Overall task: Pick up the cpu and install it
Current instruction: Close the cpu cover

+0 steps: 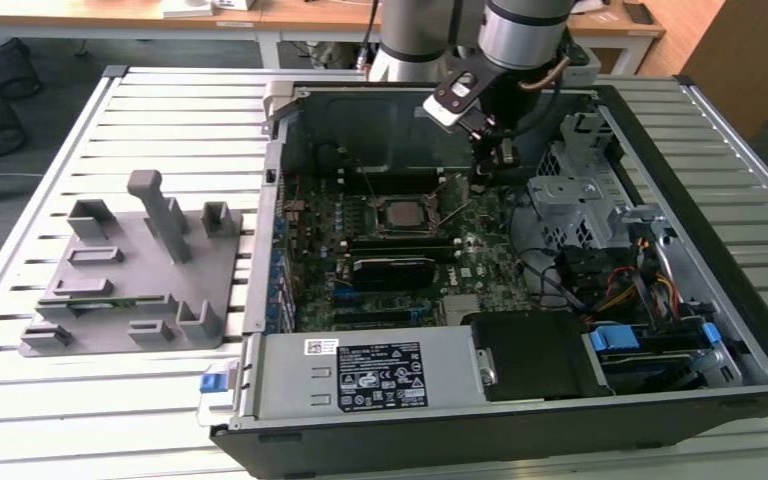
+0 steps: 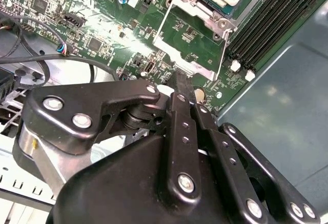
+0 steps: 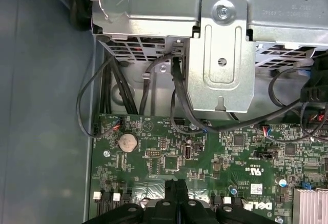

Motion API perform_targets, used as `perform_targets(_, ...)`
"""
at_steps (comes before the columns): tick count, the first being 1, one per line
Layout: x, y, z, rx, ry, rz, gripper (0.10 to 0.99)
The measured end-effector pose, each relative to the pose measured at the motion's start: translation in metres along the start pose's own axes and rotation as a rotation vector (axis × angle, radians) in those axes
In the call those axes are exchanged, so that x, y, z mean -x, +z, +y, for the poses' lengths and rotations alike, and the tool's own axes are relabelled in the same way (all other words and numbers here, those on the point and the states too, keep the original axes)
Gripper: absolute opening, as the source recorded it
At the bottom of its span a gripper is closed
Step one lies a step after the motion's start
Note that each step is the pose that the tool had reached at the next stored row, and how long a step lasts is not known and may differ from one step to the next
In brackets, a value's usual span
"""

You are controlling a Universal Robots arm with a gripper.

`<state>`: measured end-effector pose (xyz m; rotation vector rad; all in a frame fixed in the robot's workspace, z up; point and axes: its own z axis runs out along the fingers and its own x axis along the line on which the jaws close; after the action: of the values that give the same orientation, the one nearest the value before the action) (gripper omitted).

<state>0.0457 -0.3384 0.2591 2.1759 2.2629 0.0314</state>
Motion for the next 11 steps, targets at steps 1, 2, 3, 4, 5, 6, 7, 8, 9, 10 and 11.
perform_targets(1,-0.0002,0.0004,0.0005,0.0,0.0,0.0,0.106)
perform_targets(2,-0.0003,0.0009,0.001,-0.001,0.0,0.0002,0.106)
perform_targets(3,-0.0005,0.0013,0.0014,-0.001,0.0,0.0002,0.106)
perform_targets(4,-0.0006,0.0018,0.0017,-0.002,0.0,0.0002,0.106)
perform_targets(5,-0.0008,0.0023,0.002,-0.002,0.0,0.0003,0.106)
perform_targets(6,-0.0009,0.0028,0.0022,-0.003,0.0,0.0002,0.106)
perform_targets(7,-0.0011,0.0033,0.0024,-0.003,0.0,0.0003,0.106)
perform_targets(8,-0.0012,0.0039,0.0025,-0.003,0.0,0.0004,0.106)
perform_targets(9,-0.0014,0.0044,0.0027,-0.004,0.0,0.0003,0.106)
perform_targets(10,-0.0016,0.005,0.0028,-0.004,0.0,0.0003,0.106)
perform_targets(11,-0.0017,0.0056,0.003,-0.005,0.0,0.0003,0.106)
